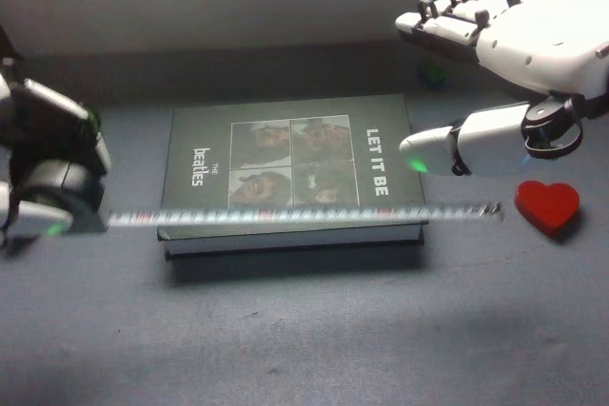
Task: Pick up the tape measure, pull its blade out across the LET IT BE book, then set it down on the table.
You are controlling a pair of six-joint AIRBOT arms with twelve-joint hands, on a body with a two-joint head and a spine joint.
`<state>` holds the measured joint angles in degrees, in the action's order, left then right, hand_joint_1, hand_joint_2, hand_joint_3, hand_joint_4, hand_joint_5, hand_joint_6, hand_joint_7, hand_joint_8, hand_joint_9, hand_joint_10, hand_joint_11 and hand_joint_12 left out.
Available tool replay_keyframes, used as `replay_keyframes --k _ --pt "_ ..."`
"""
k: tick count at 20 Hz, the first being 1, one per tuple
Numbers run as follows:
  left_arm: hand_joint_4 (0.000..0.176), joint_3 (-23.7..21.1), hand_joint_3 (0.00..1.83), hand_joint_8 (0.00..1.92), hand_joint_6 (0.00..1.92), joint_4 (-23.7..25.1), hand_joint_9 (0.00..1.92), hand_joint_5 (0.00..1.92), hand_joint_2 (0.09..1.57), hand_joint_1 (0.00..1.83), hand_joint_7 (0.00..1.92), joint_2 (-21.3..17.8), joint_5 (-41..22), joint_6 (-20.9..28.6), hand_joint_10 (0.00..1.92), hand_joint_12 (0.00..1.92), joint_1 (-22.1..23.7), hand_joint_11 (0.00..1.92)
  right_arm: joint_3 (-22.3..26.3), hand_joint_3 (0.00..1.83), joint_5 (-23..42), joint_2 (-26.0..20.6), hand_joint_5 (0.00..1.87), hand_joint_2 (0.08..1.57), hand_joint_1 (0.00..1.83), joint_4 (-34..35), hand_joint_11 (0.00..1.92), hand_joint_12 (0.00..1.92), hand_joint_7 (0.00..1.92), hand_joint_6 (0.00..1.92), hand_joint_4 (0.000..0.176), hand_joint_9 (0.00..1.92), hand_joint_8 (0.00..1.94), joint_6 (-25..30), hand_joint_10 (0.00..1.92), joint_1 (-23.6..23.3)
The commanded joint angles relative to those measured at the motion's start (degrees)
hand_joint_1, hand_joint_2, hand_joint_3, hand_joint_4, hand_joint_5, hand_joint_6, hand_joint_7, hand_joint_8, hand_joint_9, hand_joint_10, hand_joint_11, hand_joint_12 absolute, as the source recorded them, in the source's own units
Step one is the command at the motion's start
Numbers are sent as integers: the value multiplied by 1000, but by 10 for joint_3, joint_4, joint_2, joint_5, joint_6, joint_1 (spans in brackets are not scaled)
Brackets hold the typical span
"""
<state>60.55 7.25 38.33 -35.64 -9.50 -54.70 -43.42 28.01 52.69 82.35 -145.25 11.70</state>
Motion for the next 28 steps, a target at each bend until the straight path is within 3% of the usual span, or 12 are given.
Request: replay_keyframes --k 1,7,14,20,23,24,25,26,27,28 --pt "0 -6 0 843 906 -29 892 896 1107 1380 1092 -5 -84 2 1286 1168 -5 833 2 1 15 -4 6 1049 77 -27 0 480 43 1 63 15 2 3 1 -5" --pt "0 -22 0 852 917 -58 880 887 1111 1379 1092 7 -116 -6 1294 1200 -61 812 2 2 -33 -8 6 1053 77 -27 0 501 49 1 63 19 3 -2 2 -1" --pt "0 -13 0 856 920 -90 882 887 1111 1379 1087 68 -150 -13 1296 1206 -124 823 2 1 -98 -9 7 1053 79 -27 0 502 50 1 63 20 2 -19 2 11" --pt "0 21 0 844 939 -96 885 893 1110 1378 1085 96 -150 -35 1288 1200 -110 807 1 1 -115 -9 9 1053 79 -27 0 502 51 1 63 19 2 -6 1 8" --pt "0 37 1 922 1042 -102 852 844 1131 1369 1025 109 -149 -40 1319 1187 -104 777 1 1 -117 -8 11 1053 78 -27 0 504 57 2 63 21 4 -6 2 8" --pt "0 40 0 1002 1096 -102 829 862 1140 1240 999 112 -149 -41 910 1117 -105 749 1 1 -117 -8 11 1053 78 -27 0 504 57 2 63 22 4 -4 2 7" --pt "0 40 0 1071 1175 -105 845 817 1163 1202 962 113 -149 -42 666 1062 -108 717 1 1 -121 -10 11 1054 79 -27 0 505 57 2 63 21 3 -1 2 4" --pt "0 39 2 554 1242 -106 841 802 1198 1054 875 113 -149 -45 447 1000 -110 653 1 2 -122 -10 11 1055 81 -27 0 505 57 2 63 21 3 -1 1 1" --pt "0 39 1 300 594 -107 806 722 1210 793 872 112 -152 -45 322 973 -113 577 1 2 -120 -11 12 1055 85 -27 0 501 59 2 63 23 3 2 2 0" --pt "0 40 0 140 258 -107 798 764 1228 605 893 112 -154 -45 218 952 -114 534 2 1 -120 -11 12 1055 85 -27 0 489 59 1 63 24 2 4 2 0"
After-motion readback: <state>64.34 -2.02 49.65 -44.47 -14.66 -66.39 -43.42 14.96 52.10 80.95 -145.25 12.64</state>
